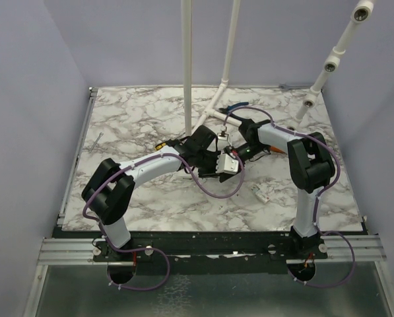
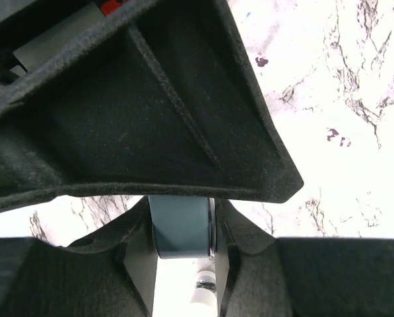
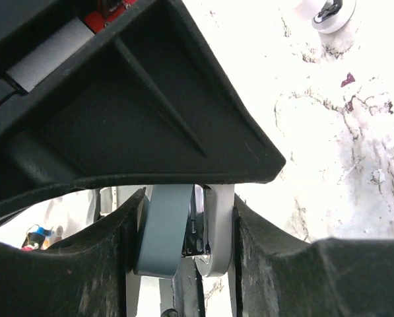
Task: Load the staples into the stapler
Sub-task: Close the stapler at the center of the board.
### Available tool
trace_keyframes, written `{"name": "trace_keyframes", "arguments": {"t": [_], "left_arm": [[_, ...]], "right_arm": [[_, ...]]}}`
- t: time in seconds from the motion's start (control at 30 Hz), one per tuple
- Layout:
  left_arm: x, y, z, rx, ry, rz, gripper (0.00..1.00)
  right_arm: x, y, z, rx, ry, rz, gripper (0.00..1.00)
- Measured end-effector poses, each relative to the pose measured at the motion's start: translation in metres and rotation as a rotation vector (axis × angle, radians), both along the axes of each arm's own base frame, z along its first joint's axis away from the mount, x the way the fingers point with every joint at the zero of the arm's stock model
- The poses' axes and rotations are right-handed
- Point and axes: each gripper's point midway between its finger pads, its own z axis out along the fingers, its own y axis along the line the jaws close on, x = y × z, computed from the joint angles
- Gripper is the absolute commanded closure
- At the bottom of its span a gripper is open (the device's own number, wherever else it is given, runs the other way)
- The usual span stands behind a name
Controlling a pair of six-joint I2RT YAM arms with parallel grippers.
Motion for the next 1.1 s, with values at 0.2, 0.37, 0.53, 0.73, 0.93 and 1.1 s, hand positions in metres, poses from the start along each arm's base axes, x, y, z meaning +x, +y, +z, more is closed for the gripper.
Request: {"name": "trace_keyframes", "arguments": {"t": [0.2,0.37,0.53,0.73,0.93,1.1], "left_arm": [[-0.004,0.002,0.001,0.014,0.014,-0.019,0.76],[-0.003,0.003,0.003,0.018,0.015,-0.02,0.76],[-0.004,0.002,0.003,0.015,0.015,-0.038,0.74],[-0.004,0.0,0.006,0.01,0.009,-0.044,0.71],[-0.004,0.0,0.005,0.011,0.01,-0.044,0.68],[-0.003,0.002,0.005,0.02,0.015,-0.034,0.58]], "right_arm": [[0.001,0.002,0.002,-0.014,0.024,-0.009,0.63],[0.002,0.002,0.005,-0.02,0.037,-0.017,0.45],[0.002,0.003,0.009,-0.031,0.051,-0.024,0.26],[0.005,0.002,0.011,-0.031,0.051,-0.032,0.25],[0.005,0.002,0.011,-0.031,0.051,-0.032,0.28],[0.005,0.001,0.01,-0.041,0.037,-0.024,1.0]]}}
